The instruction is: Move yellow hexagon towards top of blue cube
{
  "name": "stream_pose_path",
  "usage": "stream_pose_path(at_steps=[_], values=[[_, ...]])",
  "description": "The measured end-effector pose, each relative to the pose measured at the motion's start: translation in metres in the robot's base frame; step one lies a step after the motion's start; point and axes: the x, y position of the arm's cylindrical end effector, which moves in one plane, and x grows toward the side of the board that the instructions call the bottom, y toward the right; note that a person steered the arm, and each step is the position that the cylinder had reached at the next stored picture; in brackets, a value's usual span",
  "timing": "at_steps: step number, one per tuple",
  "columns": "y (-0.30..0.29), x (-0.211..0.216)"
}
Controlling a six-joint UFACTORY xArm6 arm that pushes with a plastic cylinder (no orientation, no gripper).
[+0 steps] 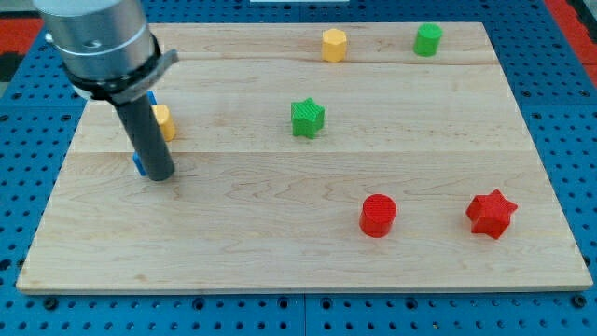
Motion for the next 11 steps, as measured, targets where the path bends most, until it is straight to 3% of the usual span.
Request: stream_pose_path(at_steps=[1,2,4,5,6,7,9,10,11], values=[[-0.014,-0.017],[0.062,-0.026],[0.124,-0.137],[0.2,-0.185],[0.281,-0.203],[0.307,-0.218],[0.198,-0.233],[0.177,-0.25],[0.122,-0.237]])
